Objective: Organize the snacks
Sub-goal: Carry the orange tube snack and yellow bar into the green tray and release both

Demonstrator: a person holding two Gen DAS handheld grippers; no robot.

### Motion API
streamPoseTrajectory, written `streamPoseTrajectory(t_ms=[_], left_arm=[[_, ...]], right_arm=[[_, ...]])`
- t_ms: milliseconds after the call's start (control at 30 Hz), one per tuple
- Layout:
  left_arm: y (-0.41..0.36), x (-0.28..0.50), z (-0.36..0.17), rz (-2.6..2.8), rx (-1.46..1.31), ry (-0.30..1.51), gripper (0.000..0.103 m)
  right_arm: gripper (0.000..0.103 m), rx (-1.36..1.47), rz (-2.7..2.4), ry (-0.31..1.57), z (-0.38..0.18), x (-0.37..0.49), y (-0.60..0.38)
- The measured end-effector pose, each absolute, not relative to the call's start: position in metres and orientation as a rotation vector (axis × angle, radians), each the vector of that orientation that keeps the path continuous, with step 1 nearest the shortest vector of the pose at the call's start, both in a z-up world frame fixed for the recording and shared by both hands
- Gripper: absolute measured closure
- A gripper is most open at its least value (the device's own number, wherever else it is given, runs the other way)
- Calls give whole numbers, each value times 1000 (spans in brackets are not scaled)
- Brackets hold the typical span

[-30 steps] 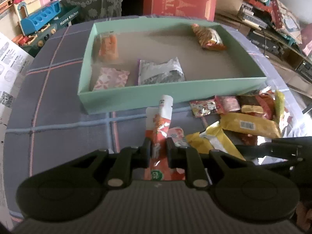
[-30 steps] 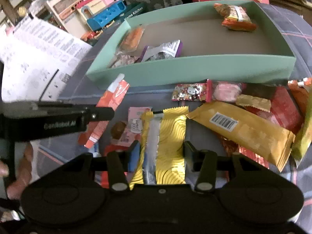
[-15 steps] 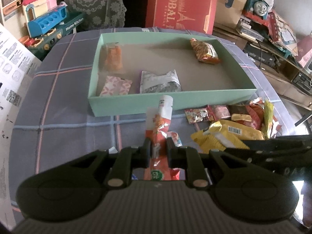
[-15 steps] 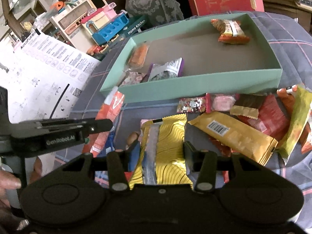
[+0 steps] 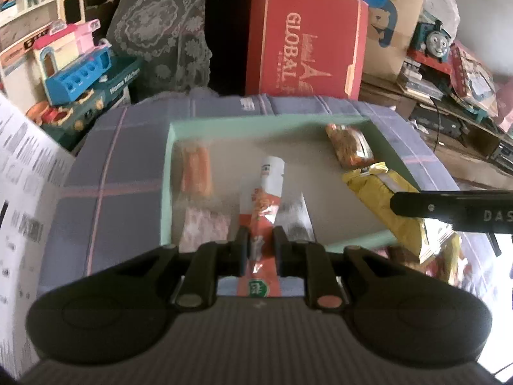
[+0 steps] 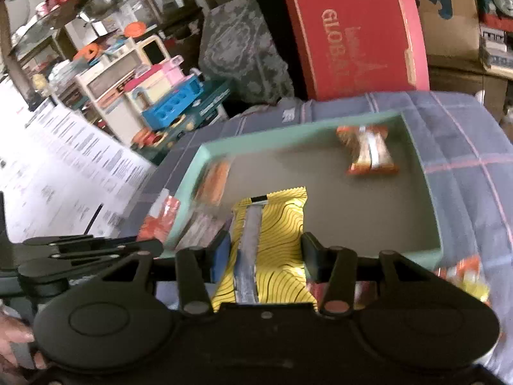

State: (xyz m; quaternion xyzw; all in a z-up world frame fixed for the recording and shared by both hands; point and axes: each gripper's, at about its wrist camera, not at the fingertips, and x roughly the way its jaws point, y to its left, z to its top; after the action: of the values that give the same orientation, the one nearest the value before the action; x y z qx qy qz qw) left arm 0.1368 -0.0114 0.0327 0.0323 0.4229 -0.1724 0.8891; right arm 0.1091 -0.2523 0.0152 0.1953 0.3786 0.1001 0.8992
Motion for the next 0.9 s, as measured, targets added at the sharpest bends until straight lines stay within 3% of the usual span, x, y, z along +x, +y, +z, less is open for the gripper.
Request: streamPoseTrajectory(t_ms=[633,733,767,800,867,900], left_arm=[[-51,303,-36,-294,126,985,87],[-53,310,-42,-269,138,974,81],[-54,310,-43,-254,144,968,59],[-55,309,-42,-243,146,962,30],[-57,304,-40,-215,165,922,9],[-59,302,-38,-206,182,909,7]], right_arm=[[55,415,133,852,-45,270,-270],[51,431,154,849,-54,278,-270],[41,443,160,849,-55,278,-271],[34,452,163,843,-55,277,-272],[18,447,158,821,-52,275,-271],[16,446,160,815,-50,274,-271]])
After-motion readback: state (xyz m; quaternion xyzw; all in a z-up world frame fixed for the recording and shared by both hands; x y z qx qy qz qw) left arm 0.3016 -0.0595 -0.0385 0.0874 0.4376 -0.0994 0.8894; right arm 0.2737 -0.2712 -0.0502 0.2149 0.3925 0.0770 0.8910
